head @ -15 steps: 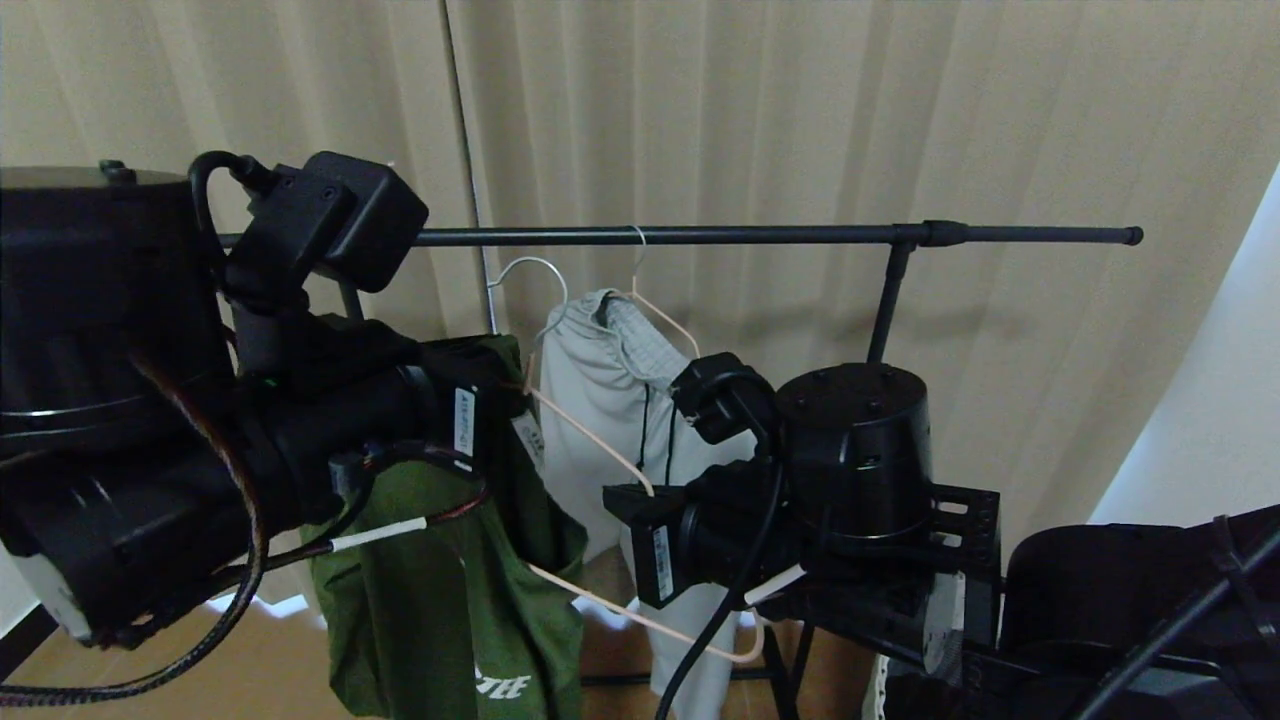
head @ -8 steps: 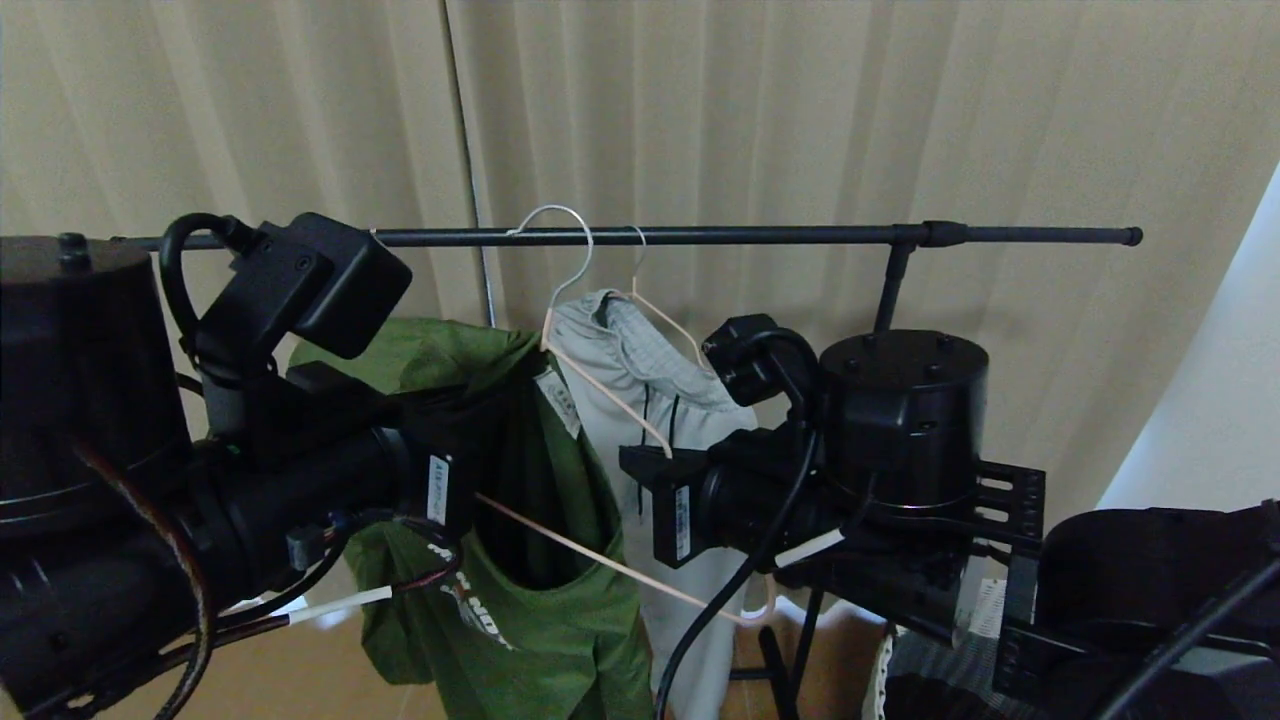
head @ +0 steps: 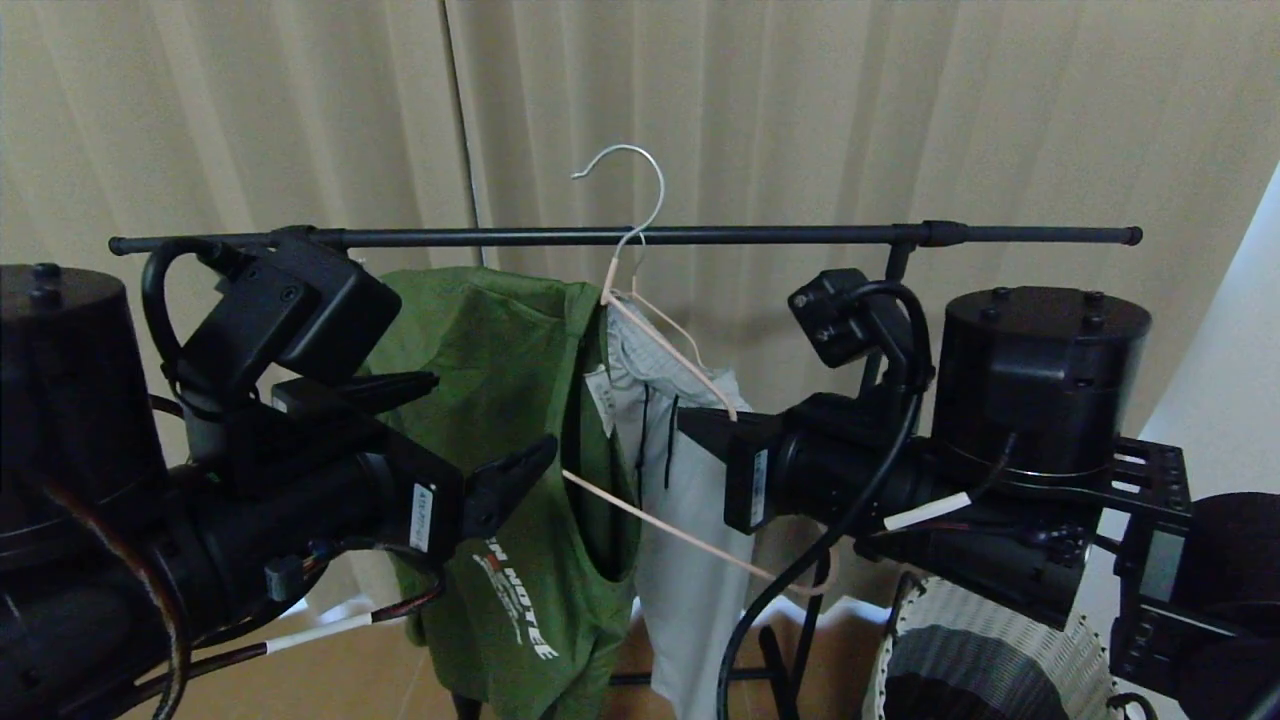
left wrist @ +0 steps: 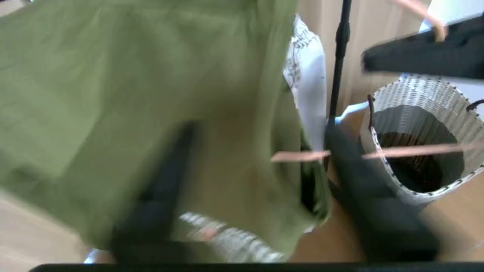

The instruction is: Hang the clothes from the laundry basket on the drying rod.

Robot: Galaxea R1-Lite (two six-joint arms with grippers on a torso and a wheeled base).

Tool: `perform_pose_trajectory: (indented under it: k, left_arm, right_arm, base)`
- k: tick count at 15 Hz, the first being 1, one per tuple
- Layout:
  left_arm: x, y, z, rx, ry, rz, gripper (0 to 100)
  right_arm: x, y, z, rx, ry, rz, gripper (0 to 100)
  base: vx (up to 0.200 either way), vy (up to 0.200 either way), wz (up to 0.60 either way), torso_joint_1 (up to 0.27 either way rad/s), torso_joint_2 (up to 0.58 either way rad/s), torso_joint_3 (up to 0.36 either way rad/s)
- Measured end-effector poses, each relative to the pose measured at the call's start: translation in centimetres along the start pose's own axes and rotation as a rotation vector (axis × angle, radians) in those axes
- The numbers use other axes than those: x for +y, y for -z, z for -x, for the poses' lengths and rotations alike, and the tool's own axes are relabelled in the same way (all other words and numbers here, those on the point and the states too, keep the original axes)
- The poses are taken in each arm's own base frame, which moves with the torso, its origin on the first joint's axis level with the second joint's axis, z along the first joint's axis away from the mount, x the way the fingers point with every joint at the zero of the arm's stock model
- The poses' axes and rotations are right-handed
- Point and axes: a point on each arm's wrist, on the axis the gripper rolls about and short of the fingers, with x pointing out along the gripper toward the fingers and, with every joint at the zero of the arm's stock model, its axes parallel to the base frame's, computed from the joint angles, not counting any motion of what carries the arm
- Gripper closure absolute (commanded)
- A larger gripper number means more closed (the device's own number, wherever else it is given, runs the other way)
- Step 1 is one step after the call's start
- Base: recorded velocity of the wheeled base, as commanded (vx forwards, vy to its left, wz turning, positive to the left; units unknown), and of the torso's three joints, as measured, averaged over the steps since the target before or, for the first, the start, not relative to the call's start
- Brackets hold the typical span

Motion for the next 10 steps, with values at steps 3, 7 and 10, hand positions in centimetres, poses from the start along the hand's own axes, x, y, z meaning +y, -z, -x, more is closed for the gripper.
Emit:
perform_pose_trajectory:
  k: [3, 7, 10]
  left_arm:
    - [1.0, 0.2, 1.1, -0.012, -0.027, -0.099, 0]
    - [2.6, 0.4, 2.2, -0.05, 0.005, -0.28, 0]
    - [3.3, 0.0, 2.7, -0.083, 0.008, -0.327, 0]
  right_arm:
    - [-2.7, -0.1, 1.9, -0.011, 0.042, 0.068, 100]
    - [-5.2, 0.1, 4.4, 0.005, -0.059, 0.2, 100]
    - [-5.8, 0.1, 5.4, 0.004, -0.083, 0.228, 100]
  base:
    - [0.0, 0.0, 0.0, 0.0, 0.0, 0.0]
    - [0.0, 0.0, 0.0, 0.0, 0.0, 0.0]
    - [0.0, 0.0, 0.0, 0.0, 0.0, 0.0]
